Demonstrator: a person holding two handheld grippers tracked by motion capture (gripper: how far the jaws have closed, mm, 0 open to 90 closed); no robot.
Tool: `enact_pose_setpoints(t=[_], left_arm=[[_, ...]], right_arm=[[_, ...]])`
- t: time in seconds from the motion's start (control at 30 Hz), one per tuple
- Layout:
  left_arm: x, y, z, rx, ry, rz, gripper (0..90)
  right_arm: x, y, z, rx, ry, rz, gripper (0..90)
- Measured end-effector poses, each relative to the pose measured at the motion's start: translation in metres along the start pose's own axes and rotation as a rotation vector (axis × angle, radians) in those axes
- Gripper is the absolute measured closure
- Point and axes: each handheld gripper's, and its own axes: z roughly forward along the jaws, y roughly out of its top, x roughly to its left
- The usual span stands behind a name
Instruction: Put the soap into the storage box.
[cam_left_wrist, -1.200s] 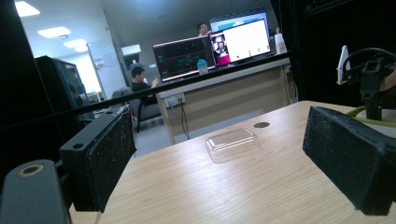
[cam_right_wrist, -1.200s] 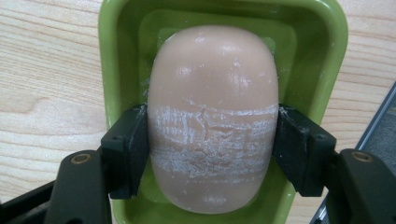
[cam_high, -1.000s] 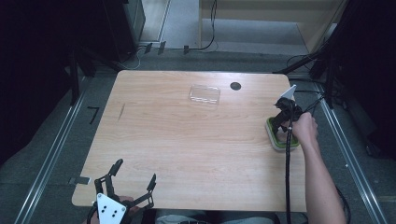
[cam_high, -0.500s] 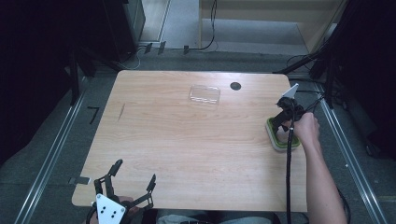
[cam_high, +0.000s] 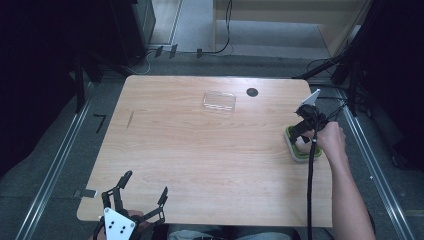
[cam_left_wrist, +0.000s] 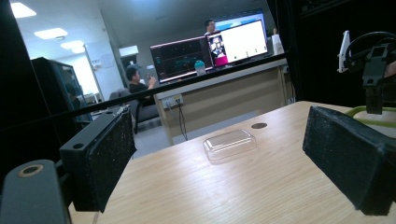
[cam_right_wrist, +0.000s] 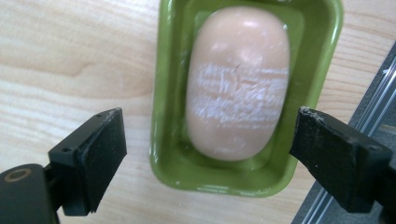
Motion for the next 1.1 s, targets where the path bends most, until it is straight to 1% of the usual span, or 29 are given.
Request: enact_pose_setpoints(t=[0.03,0.27,0.37,0.47,0.67,0.77,0.93,0.97,1.03,1.1], left_arm=[[0.0,0.0,0.0,0.0,0.0,0.0,9.9],[0.0,0.0,0.0,-0.001,0.002,-0.002,9.9],[0.0,0.0,0.0,-0.001,0.001,-0.002,9.9],[0.0,0.0,0.0,0.001,0.001,0.001,9.9],[0.0,0.0,0.0,0.0,0.001,0.0,9.9],[0.0,0.0,0.0,0.0,0.0,-0.001,9.9],[0.0,0.0,0.0,-0.001,0.0,-0.001,9.9],[0.0,0.0,0.0,-0.001,0.0,-0.001,9.9],[0.0,0.0,0.0,-0.001,-0.001,-0.002,9.9],[0.0,0.0,0.0,-0.001,-0.002,-0.001,9.9]], right_arm=[[0.002,-0.001,-0.001,0.004,0.005,-0.007,9.5],[0.014,-0.009,-0.005,0.019,-0.005,-0.046,4.0],[0.021,-0.015,-0.007,0.038,-0.007,-0.079,2.1],[0.026,-0.02,-0.009,0.036,-0.018,-0.102,0.5],[0.038,-0.033,-0.013,0.032,-0.022,-0.142,0.0],[0.043,-0.039,-0.013,0.032,-0.016,-0.161,0.0],[0.048,-0.049,-0.013,0.034,-0.025,-0.197,0.0],[0.05,-0.051,-0.012,0.031,-0.022,-0.196,0.0],[0.052,-0.055,-0.012,0.043,-0.027,-0.203,0.0],[0.053,-0.058,-0.011,0.044,-0.029,-0.218,0.0]])
